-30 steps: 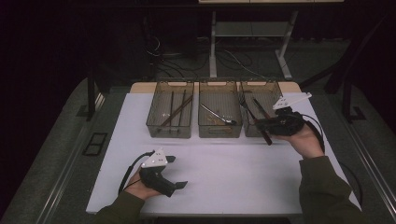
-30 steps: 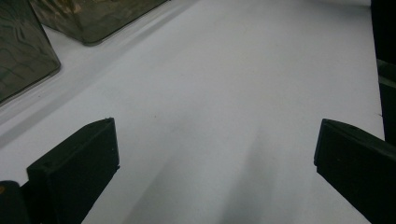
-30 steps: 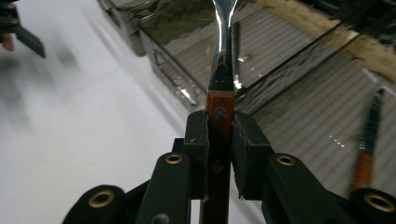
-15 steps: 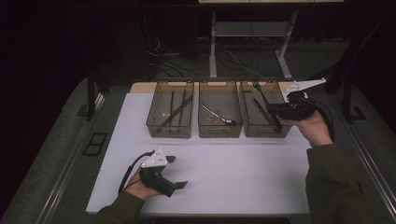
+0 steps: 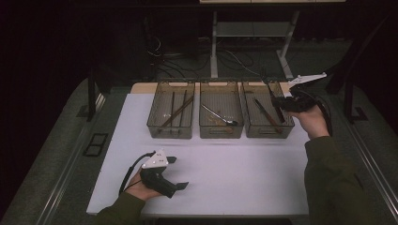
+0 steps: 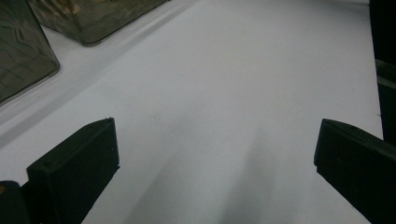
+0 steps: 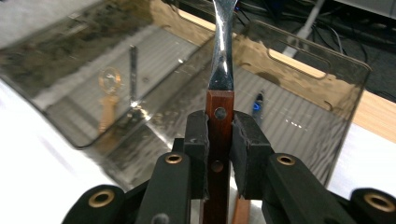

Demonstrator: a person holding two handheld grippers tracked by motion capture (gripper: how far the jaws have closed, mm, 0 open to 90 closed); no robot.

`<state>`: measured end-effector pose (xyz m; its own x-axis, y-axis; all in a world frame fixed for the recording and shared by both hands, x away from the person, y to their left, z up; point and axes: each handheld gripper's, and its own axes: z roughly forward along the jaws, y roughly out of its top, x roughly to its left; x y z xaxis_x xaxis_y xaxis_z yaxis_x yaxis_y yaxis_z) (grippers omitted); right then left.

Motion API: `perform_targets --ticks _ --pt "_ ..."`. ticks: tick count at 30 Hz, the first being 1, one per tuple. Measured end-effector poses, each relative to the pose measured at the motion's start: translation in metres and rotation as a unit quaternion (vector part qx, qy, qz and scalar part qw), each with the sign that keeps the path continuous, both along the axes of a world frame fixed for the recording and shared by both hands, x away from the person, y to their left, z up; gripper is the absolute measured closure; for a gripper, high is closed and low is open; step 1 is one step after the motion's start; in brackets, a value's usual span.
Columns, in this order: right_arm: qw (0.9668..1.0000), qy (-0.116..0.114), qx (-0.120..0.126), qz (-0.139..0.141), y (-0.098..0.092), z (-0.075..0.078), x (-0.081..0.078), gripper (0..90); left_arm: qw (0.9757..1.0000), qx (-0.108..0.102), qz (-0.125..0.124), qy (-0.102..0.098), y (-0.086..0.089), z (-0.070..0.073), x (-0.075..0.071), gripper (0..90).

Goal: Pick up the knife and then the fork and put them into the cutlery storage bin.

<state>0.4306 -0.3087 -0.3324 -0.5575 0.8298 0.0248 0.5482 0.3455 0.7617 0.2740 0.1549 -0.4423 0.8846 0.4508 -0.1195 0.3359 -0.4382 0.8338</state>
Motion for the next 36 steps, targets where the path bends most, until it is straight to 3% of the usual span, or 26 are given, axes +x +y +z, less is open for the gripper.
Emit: perform_targets --ticks 5,11,19,29,36 --pt "0.9996 0.013 -0.013 -0.019 -0.002 -0.012 0.010 77.0 1.0000 0.000 0.000 0.001 0.000 0.000 0.000 0.0" --pt "0.9979 0.045 -0.028 -0.035 -0.006 -0.033 0.020 76.9 1.0000 0.000 0.000 0.001 0.000 0.000 0.000 0.0" --pt "0.9946 0.076 -0.055 -0.045 -0.004 -0.056 0.023 74.1 1.0000 0.001 -0.001 0.000 0.000 0.000 0.000 0.0" --pt "0.9970 0.063 -0.009 -0.044 -0.009 -0.052 0.012 49.1 1.0000 0.001 0.001 0.002 0.000 -0.001 0.001 0.0" --pt "0.9981 0.049 0.028 -0.026 -0.009 -0.049 -0.005 41.4 1.0000 0.001 0.003 0.001 -0.001 0.000 0.001 0.0"
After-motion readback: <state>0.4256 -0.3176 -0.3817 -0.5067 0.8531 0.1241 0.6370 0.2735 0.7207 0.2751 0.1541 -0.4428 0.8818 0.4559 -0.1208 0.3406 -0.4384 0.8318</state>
